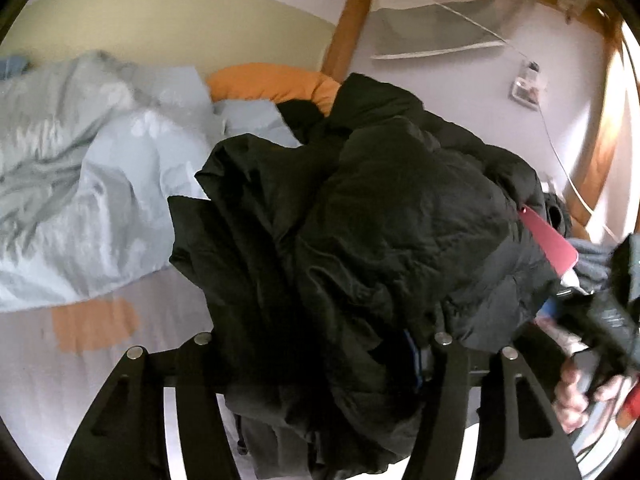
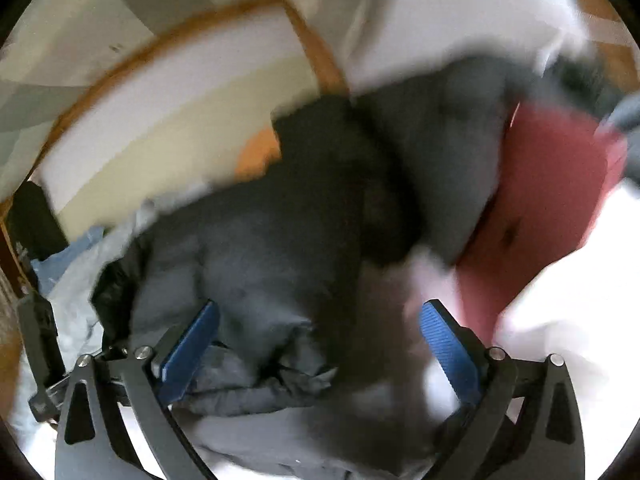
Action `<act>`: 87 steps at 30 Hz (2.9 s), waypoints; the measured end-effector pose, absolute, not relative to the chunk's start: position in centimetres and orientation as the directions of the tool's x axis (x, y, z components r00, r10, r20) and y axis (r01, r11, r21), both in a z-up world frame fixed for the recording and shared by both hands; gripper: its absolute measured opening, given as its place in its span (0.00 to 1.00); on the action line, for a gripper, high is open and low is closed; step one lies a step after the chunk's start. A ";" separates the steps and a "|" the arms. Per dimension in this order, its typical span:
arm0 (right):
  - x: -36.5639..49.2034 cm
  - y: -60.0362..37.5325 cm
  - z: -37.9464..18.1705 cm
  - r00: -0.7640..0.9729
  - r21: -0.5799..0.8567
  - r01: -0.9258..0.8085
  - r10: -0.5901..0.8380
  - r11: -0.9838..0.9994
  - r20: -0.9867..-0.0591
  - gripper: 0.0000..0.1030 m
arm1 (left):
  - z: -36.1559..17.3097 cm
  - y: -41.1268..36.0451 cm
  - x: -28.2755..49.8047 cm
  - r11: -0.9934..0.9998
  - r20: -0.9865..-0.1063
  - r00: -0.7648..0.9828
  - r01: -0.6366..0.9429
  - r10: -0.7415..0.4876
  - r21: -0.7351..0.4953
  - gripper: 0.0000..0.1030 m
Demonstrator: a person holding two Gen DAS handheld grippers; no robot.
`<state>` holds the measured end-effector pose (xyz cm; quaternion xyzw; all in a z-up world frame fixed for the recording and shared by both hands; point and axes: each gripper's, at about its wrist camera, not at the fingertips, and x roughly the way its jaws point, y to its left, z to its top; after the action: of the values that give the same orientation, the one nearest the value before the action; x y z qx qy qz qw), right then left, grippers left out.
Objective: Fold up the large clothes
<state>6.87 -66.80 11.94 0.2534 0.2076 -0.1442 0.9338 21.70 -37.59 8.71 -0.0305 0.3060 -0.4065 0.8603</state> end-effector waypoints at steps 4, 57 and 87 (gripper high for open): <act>7.1 -66.3 11.5 0.912 0.497 0.293 -0.083 0.817 -0.402 0.26 | 9.9 -38.3 21.0 0.681 -0.531 0.497 0.697 -0.686 -0.227 0.37; 1.8 -58.7 14.6 0.873 0.116 0.425 -0.372 0.898 -0.316 0.73 | 16.9 -33.9 15.0 0.828 -0.236 0.816 0.556 -0.527 0.075 0.46; -2.8 -40.1 3.1 0.898 -0.018 0.395 -0.390 0.919 -0.205 1.00 | 2.0 -13.3 4.6 0.895 -0.129 0.889 0.445 -0.440 0.013 0.95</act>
<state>-2.81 -40.11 3.08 0.0122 0.1028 -0.2014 0.9740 4.57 -13.27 2.03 0.0209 0.0613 -0.2277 0.9716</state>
